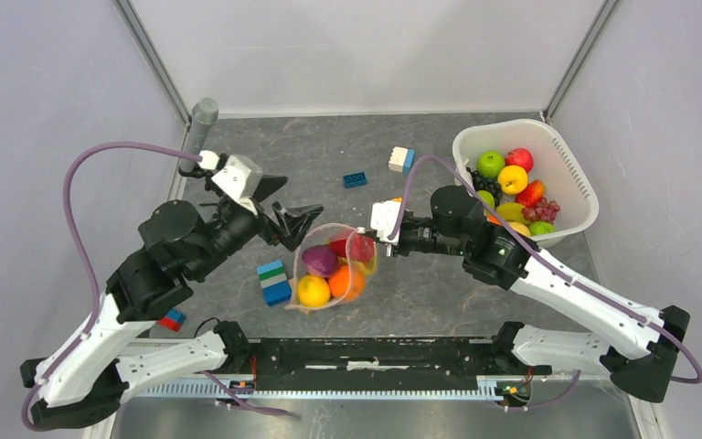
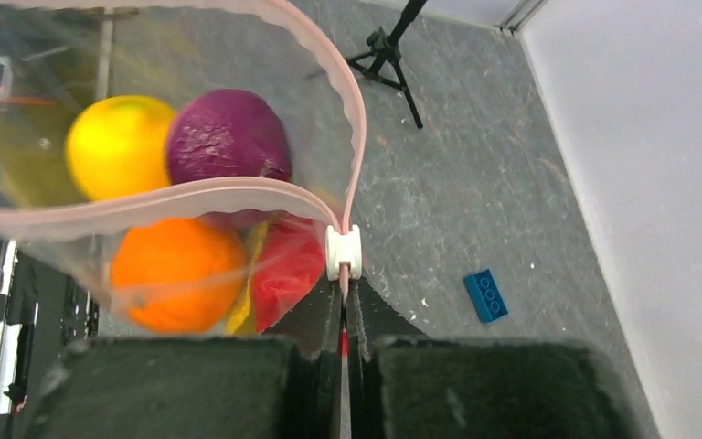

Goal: Place the food in the zip-top bag and seal the zipper
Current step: Zip the zipper food storage bag at the center of the board.

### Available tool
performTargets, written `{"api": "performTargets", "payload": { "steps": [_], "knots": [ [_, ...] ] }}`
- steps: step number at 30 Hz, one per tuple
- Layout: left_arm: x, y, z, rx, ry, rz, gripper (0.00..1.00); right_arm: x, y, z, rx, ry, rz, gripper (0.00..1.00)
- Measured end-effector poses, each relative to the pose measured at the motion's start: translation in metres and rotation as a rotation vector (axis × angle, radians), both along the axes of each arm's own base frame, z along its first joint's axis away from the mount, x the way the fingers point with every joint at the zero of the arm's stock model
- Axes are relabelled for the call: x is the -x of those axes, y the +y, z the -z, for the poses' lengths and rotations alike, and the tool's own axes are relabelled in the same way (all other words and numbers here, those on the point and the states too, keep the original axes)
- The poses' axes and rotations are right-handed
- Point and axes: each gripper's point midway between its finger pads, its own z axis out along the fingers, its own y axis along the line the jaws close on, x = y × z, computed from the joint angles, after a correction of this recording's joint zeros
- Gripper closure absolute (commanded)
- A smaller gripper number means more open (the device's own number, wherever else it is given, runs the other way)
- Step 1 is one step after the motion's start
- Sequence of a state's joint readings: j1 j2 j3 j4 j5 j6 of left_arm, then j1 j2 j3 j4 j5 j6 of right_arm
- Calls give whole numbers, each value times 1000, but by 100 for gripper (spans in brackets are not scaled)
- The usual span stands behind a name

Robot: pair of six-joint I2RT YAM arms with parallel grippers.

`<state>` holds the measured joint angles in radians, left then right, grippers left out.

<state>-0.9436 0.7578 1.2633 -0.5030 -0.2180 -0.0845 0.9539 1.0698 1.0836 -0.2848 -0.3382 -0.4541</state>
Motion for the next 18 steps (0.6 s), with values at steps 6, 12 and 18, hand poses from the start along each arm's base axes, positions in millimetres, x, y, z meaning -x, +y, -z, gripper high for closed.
{"api": "performTargets", "payload": {
  "steps": [6, 12, 18],
  "knots": [
    [5, -37, 12, -118, -30, 173, 13, -4, -2, 13, 6, 15, 4, 100],
    [14, -77, 36, -214, -10, 372, 23, -5, -1, 12, -18, 16, -12, 100],
    [25, -90, 54, -266, 10, 487, 34, -10, -6, 10, -34, 39, -8, 100]
  ]
}}
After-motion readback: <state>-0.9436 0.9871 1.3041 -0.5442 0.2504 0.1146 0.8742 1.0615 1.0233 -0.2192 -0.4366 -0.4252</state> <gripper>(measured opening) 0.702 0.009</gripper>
